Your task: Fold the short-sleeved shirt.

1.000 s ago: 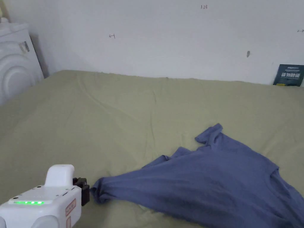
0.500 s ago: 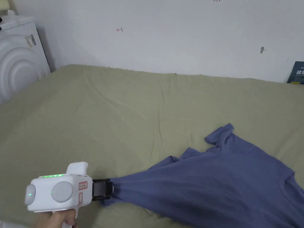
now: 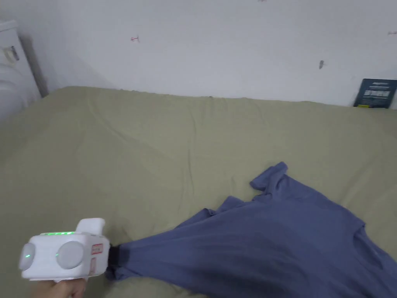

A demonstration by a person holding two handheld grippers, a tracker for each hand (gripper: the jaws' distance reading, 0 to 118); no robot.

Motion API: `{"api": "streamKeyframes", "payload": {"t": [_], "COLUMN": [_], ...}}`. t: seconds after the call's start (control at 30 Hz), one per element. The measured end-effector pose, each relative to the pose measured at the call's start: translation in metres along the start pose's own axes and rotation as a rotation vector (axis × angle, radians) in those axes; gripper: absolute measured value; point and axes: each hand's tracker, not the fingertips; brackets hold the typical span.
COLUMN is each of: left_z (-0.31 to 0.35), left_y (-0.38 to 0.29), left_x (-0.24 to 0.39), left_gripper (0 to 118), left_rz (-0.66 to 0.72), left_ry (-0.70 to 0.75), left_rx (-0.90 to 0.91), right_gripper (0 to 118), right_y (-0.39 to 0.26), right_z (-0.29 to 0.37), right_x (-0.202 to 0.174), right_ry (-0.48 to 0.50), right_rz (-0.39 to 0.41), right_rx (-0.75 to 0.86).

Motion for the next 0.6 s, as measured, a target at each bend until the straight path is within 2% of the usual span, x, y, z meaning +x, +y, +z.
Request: {"api": "streamKeyframes", "payload": {"t": [0.23,0.37,0.53,0.57,0.6], "left_z": [0.004,0.009,0.011,0.01,0.009], "left_y": [0.002,0.005,0.004,0.003,0.003], "left_x": [0.008,0.011,0.016,0.017,0.018], "left_gripper": [0,0,0,0,0], "left_rz": [-0.051,-0.069,-0.081,-0.08,-0.078], "left_ry": [0.022,0.028,0.024,0.023,0.021], "left_rx": [0.004,0.004,-0.016,-0.018,-0.02], "right_gripper": [0,0,1,2,10], "right_y": [0.042,0.082,0.131,0.141,0.149], "right_z": [-0.052,-0.122,-0.233,-0.257,-0.278], "right_x": [0.02,0.032,0.034,0.033,0.03], "right_ry": [-0.006,0.004,0.019,0.037,0.031], "right_rz": [0.009,0.041,0.123,0.154,0.157], "right_rx": [-0.079,-0.144,-0.246,-0.281,-0.286]}}
